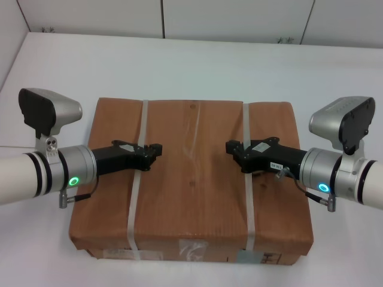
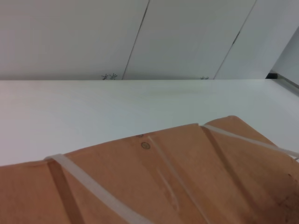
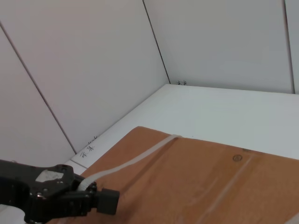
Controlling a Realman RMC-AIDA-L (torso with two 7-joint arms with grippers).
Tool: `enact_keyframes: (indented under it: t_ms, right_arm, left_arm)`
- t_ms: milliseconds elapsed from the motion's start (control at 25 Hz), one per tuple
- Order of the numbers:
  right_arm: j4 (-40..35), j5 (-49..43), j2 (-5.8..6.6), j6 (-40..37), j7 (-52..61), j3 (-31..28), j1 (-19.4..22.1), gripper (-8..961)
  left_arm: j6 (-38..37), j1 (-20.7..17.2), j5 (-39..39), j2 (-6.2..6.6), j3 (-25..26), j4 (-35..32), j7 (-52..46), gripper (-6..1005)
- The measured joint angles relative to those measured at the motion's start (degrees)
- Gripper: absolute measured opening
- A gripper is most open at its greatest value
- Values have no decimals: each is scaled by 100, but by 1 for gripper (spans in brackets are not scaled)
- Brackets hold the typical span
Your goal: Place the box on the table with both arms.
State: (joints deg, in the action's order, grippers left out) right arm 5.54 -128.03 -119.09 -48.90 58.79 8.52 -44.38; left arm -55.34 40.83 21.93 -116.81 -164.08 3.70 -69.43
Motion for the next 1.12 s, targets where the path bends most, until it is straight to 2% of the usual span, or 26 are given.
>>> enact_keyframes:
  t_ms: [240,440,480,920,1040,1120]
  right_arm:
    - [0,0,0,0,26,1,51,97]
    - [-24,30,0,-2,101,-32,174,101]
    - [-33,54,0,-3,133,-41,205,102]
    - [-69,83,0,-1,296,-54,336,553]
    - [-73,86,0,2,297,-52,351,797]
    - [-89,88,0,3,298,-63,369,811]
  left_arm:
    - [2,-55,37,-1,10,0,47,-2]
    - [-7,-95,43,7,23,-1,174,40]
    - [54,-96,39,7,23,-1,157,82]
    - [227,-129,24,13,8,0,39,526]
    - [219,-129,35,19,8,0,40,647]
    - [219,-131,37,20,12,-1,42,713]
